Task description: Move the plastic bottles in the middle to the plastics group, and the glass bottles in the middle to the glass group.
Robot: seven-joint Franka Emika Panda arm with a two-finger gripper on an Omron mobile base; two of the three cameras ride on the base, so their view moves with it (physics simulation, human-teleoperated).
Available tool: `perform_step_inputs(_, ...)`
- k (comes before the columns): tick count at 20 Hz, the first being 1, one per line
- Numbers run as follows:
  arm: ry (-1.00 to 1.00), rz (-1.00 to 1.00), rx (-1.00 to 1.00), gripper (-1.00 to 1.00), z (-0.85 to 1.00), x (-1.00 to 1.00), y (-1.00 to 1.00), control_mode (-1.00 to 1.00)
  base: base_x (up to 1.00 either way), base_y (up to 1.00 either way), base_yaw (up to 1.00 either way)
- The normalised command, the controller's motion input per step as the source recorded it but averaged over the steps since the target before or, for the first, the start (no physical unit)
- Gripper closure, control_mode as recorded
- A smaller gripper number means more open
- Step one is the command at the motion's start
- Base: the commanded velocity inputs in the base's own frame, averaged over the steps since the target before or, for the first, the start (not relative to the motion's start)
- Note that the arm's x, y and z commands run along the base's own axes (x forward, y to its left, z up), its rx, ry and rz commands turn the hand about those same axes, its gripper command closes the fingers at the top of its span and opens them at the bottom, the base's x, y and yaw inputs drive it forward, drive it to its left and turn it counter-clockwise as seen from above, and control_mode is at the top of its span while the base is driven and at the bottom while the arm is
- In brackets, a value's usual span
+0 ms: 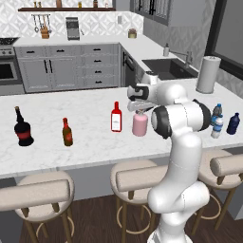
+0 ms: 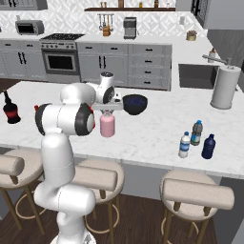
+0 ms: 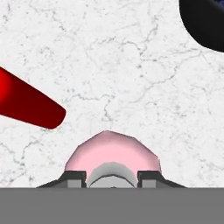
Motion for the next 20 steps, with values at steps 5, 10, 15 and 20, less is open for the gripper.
perform_step_inputs(5,-0.01,0.0,0.0,1.0,0.01,0.0,0.0,-1.0,0.0,0.0,0.0)
perform_step_inputs(10,-0.07,0.0,0.0,1.0,0.44,-0.47,0.06,-1.0,0.0,0.0,0.0)
perform_step_inputs(15,-0.03,0.0,0.0,1.0,0.65,-0.63,0.2,-1.0,0.0,0.0,0.0)
perform_step_inputs(20,0.0,0.0,-0.01,1.0,0.37,-0.7,0.45,-1.0,0.0,0.0,0.0)
